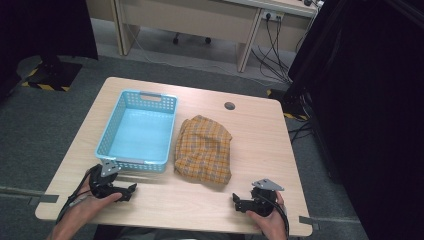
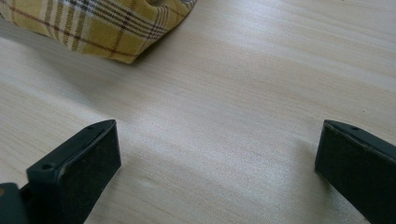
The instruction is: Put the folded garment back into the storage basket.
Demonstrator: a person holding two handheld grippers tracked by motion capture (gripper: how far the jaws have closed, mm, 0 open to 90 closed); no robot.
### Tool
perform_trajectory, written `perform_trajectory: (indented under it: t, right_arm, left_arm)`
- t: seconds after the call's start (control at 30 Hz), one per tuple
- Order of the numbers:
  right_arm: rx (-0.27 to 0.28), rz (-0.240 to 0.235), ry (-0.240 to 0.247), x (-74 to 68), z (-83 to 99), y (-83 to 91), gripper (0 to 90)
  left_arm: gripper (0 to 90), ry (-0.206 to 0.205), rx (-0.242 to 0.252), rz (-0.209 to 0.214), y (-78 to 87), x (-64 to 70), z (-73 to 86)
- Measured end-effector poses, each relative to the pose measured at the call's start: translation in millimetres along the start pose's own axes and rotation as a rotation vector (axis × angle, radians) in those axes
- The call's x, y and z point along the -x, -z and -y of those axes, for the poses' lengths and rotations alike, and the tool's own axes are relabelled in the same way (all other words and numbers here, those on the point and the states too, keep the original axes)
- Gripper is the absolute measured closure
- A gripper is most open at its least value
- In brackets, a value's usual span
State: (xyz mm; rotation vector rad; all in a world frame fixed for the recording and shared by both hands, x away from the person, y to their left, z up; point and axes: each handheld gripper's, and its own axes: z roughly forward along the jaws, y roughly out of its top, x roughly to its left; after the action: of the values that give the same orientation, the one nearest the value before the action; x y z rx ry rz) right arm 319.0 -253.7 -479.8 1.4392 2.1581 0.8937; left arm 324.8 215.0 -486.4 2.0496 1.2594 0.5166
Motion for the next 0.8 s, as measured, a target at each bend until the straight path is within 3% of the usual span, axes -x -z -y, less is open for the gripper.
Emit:
perform_trajectory:
  t: [0.8]
  right_arm:
    - [0.022,-0.020,-0.019,1.2,-0.5,0.8,4.3]
  left_arm:
    - [0.0,0.000,0.000,0.000,0.0,0.0,0.0]
